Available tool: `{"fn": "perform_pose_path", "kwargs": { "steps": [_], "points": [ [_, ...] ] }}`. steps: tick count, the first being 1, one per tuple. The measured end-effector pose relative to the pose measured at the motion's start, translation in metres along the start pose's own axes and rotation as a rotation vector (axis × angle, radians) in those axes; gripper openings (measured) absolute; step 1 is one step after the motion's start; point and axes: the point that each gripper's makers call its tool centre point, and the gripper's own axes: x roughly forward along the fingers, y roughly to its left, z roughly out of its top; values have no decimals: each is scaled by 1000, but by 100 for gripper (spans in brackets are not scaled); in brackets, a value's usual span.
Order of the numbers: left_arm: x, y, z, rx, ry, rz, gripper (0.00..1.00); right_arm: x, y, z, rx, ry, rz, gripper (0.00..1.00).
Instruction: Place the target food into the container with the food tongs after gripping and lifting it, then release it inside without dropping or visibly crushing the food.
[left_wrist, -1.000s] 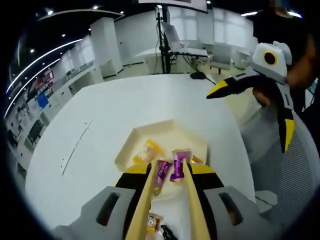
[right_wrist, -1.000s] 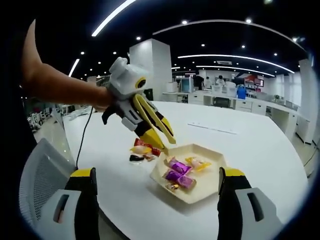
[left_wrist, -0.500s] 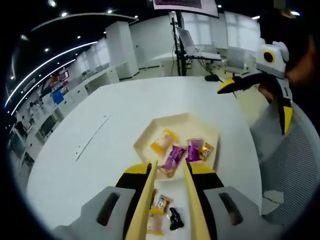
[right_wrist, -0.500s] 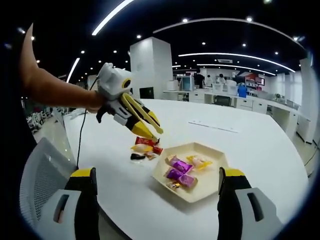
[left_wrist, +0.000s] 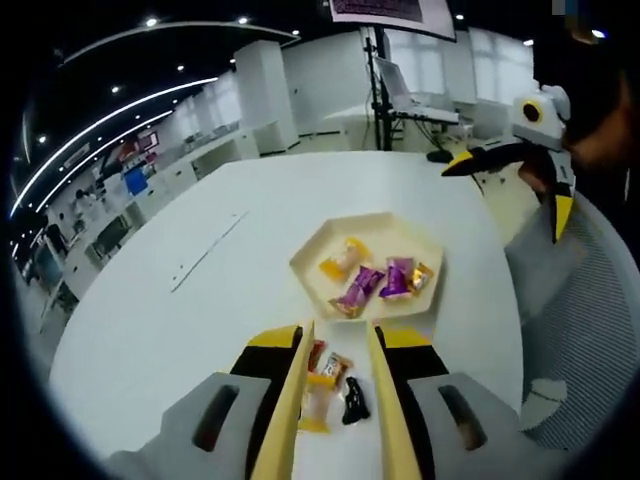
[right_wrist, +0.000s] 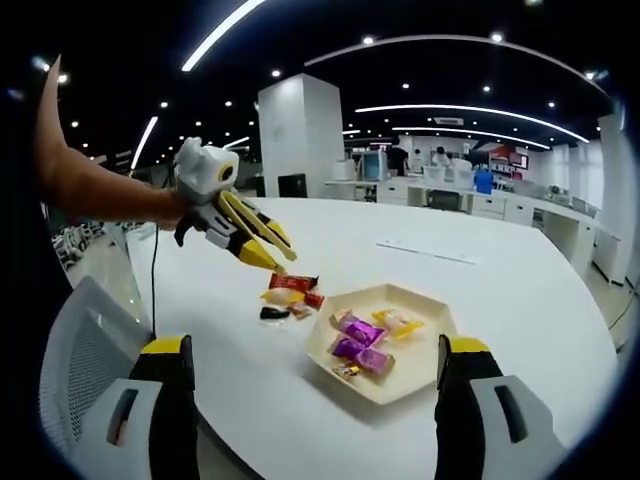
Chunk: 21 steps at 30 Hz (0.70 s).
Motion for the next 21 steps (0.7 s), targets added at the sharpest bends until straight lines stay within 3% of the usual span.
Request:
{"fn": "perform_pose_path", "kwargs": {
  "steps": [21],
  "points": [
    [-33,-1,-36,-65,2,54,25,2,3,-3,-8,18,12,99]
  ]
}}
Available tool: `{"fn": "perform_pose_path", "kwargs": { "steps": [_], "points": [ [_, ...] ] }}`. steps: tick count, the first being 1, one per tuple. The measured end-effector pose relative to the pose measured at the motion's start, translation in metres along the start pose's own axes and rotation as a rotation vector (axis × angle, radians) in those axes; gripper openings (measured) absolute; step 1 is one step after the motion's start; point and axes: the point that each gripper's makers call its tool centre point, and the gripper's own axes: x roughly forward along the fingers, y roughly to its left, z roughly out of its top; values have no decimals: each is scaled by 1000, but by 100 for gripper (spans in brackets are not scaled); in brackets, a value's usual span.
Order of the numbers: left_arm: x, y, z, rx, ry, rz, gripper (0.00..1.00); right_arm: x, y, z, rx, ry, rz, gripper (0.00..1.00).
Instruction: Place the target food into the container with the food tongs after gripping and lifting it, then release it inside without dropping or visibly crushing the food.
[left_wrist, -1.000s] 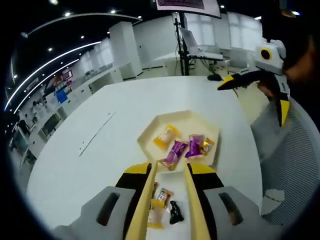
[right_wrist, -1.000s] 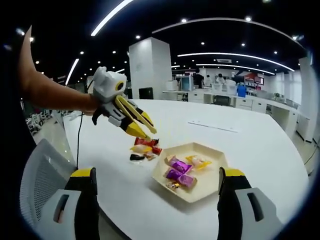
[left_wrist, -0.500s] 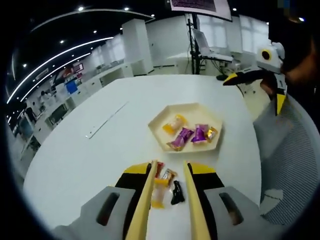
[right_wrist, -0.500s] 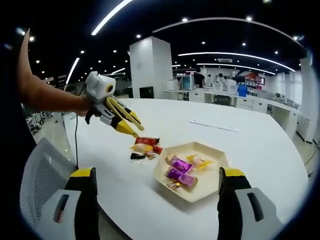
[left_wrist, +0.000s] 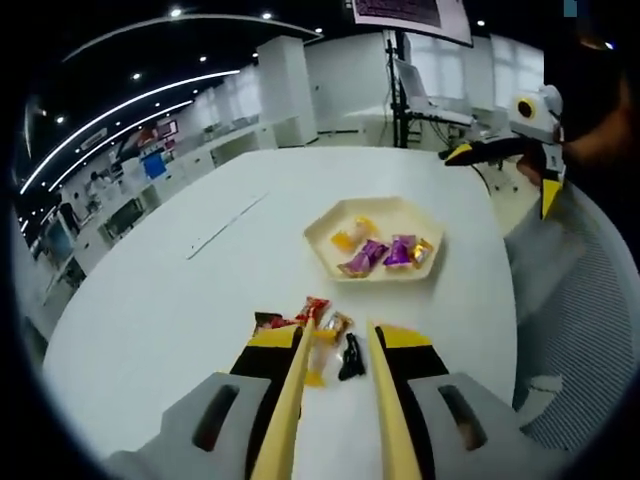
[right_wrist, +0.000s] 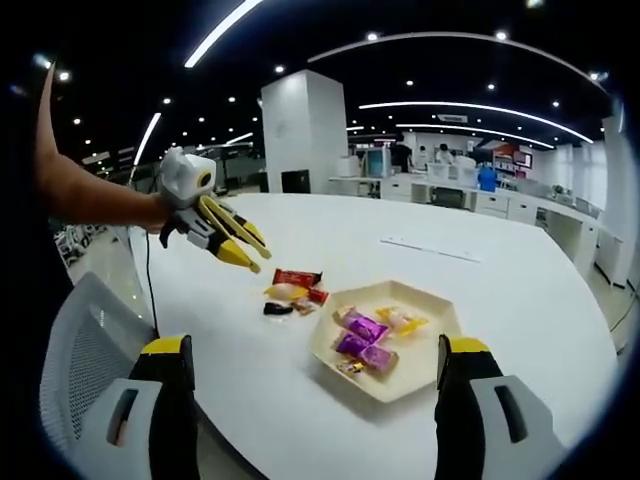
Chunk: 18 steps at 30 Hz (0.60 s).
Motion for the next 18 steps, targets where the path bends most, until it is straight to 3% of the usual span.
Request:
{"fn": "perform_pose_path", "kwargs": {
  "steps": [9,13,18],
  "points": [
    [-10,-2,-18,-41,-2,3,25,0,1,0,-8,6,-1,99],
    [-10,-4,-18,-61,-13,-11,25,1,1,-1,-12,11,2,100],
    [-5,-10,-22,-31,-2,-22,25,0,5,2,-43,-9,18,100]
  ]
}}
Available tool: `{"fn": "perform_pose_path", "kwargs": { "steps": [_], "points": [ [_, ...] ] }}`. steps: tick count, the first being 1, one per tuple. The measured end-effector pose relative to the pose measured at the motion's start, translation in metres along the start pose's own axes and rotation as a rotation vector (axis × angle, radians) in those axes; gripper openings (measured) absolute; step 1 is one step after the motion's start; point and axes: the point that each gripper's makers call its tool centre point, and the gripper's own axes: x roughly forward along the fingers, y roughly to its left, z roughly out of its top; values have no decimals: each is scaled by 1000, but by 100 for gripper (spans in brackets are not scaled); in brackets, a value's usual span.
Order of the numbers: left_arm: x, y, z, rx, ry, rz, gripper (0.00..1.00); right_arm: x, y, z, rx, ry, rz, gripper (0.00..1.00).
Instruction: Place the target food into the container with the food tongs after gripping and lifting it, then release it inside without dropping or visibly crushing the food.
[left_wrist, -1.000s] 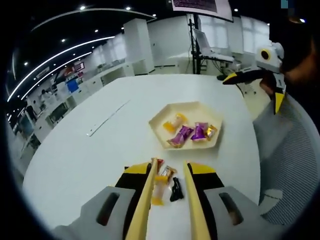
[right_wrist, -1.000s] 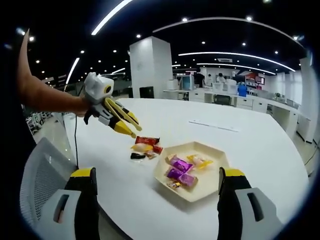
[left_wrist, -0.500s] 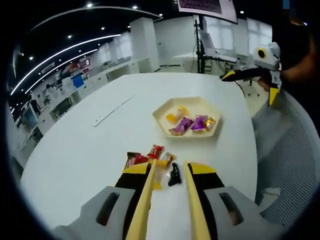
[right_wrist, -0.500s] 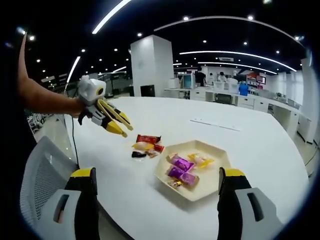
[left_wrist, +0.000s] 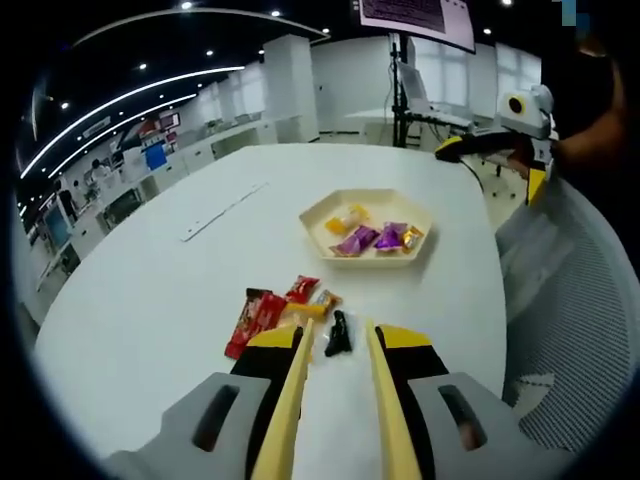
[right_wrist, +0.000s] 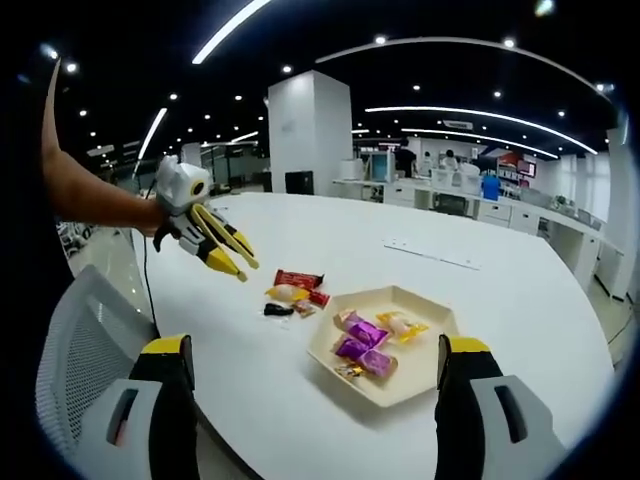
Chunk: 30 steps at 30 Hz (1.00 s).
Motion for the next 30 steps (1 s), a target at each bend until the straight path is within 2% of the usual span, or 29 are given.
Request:
{"fn": "perform_pose_path", "kwargs": {
  "steps": [2,10,15,21,27,30],
  "points": [
    [3,0,-3,0,1,-2,25,0,0,0,-13,2,0,100],
    [21,-1,-15,-4,25,-8,25,0,4,10,-55,-63,10,99],
    [32,3,-21,-8,37,12,25,4,10,4,-90,-16,5,99],
    [41,4,-25,-8,48,14,25,1,4,4,-59,4,-10,99],
    [46,6,-28,-15,59,7,25,-6,2,1,-48,-1,-36,99],
    [50,8,-30,-20,65,3,25,-12,2,-7,-44,-26,-60,99]
  ]
}}
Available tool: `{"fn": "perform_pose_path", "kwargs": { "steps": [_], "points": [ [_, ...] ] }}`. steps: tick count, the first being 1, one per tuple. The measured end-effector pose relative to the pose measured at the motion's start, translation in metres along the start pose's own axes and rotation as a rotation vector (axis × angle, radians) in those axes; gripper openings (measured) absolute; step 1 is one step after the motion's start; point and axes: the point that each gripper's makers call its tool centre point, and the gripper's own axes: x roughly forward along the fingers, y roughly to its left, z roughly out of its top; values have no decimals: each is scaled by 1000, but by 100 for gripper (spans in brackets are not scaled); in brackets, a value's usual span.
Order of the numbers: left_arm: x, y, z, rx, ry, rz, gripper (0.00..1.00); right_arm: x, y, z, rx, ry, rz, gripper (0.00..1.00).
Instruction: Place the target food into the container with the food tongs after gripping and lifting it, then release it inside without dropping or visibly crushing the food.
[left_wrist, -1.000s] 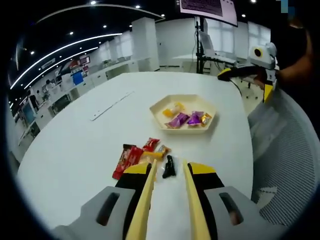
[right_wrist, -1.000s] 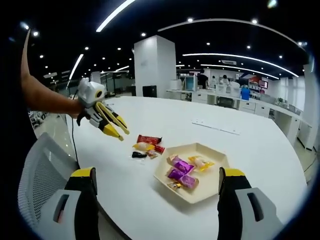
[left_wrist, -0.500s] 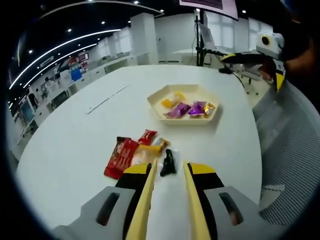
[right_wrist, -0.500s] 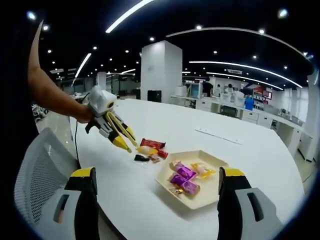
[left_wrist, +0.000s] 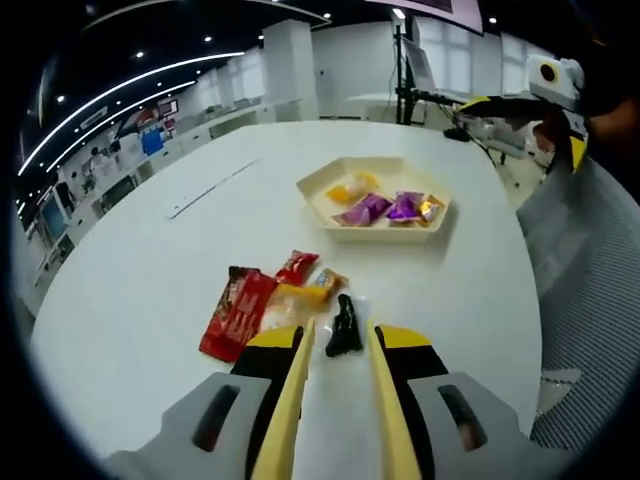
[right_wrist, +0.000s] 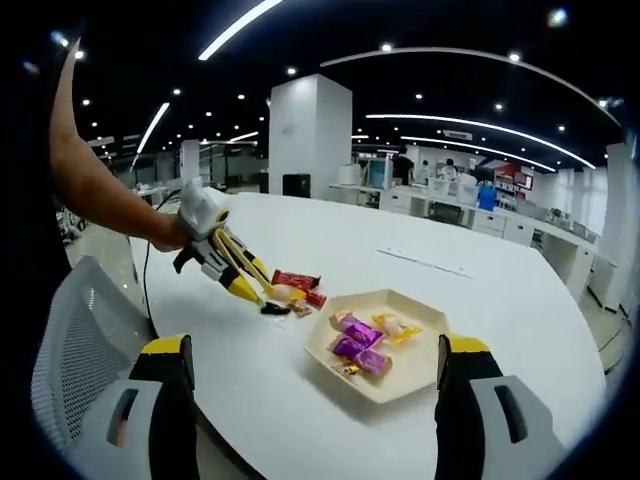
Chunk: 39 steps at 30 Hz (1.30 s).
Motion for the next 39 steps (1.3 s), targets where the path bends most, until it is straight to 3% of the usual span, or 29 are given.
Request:
{"fn": "perform_pose_path", "kwargs": {
  "steps": [2,3,5,16,24,27,31,39],
  "points": [
    [2,-1,0,6,2,-3,25,0,-4,-6,-5,-7,-17,99],
    [4,-2,1,5,3,-7,25,0,-8,-1,64,-36,-19,99],
    [5,-4,0,9,9,-9,25,-1,-13,8,78,-80,-34,99],
    [9,-7,-11,10,27,-13,24,-1,-8,6,60,-73,-20,99],
    [10,-4,-8,-2,26,1,23,3,-3,-3,66,-16,11,99],
    [12,-2,-8,15,32,9,23,3,-4,-5,67,-11,7,99],
    [15,-7,-6,-4,34,-27,21,4,-3,-7,56,1,13,99],
    [18,-5,-5,21,64,1,17,4,-2,-8,57,3,18,99]
  ]
}}
